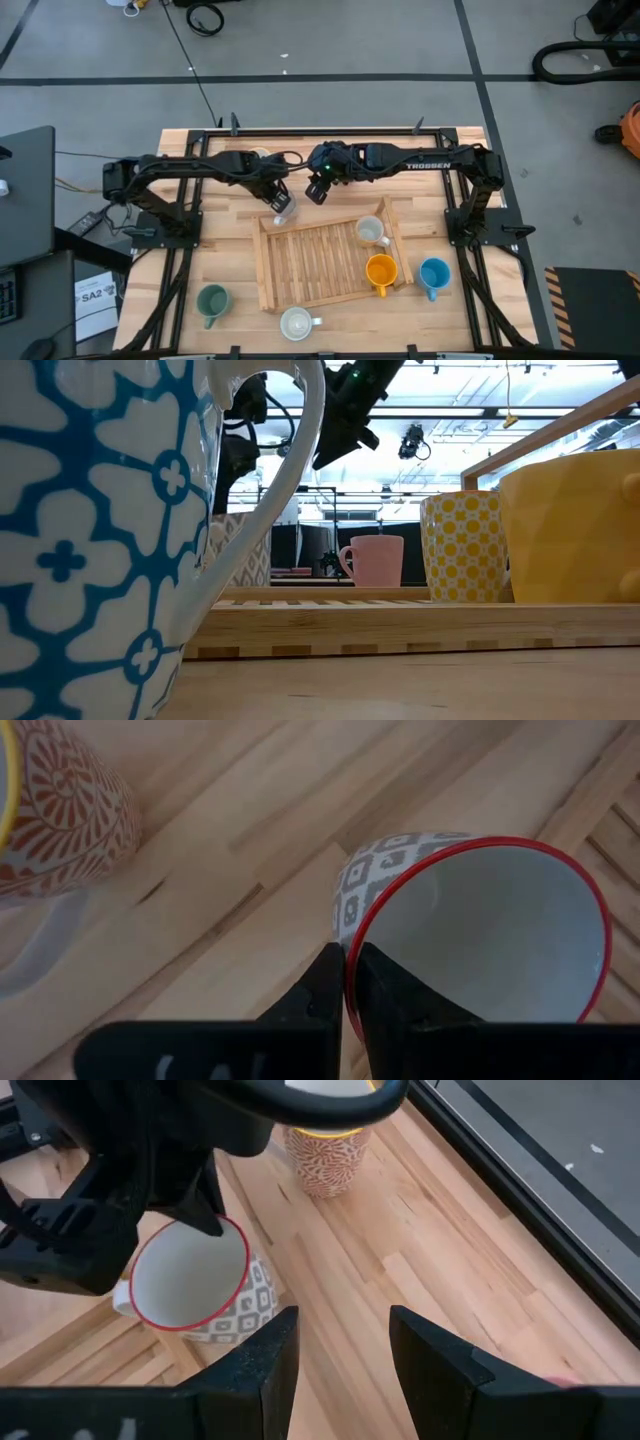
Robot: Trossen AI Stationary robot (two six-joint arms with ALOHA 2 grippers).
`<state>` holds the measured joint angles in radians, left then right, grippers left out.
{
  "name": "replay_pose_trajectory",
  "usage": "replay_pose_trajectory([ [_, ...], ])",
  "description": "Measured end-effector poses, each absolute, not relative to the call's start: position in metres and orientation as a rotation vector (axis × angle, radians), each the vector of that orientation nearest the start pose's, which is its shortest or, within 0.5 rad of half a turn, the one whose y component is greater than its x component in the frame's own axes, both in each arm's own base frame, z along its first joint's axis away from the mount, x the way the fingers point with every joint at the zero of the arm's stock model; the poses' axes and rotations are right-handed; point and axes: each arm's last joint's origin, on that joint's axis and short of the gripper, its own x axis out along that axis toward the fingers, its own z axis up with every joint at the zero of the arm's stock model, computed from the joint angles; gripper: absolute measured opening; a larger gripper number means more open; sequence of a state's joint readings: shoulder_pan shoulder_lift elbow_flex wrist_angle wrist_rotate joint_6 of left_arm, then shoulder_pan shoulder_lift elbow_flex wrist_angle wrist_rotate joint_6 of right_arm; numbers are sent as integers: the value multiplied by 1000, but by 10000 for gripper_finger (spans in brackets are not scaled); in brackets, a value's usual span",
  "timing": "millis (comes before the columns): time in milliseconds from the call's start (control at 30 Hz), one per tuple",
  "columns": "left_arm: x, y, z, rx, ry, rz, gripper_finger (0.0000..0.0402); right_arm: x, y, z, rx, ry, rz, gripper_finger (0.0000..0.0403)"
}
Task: Place coffee mugs
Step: Put the white-gray patterned mug on the shelf
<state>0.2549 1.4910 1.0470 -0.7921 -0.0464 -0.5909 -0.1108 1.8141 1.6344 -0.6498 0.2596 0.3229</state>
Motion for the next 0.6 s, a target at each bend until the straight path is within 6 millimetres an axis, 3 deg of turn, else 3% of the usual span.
replay_pose_trajectory([
  [600, 273, 72, 224, -639, 1090, 612, 96, 397, -51, 304, 240, 767, -477, 162],
])
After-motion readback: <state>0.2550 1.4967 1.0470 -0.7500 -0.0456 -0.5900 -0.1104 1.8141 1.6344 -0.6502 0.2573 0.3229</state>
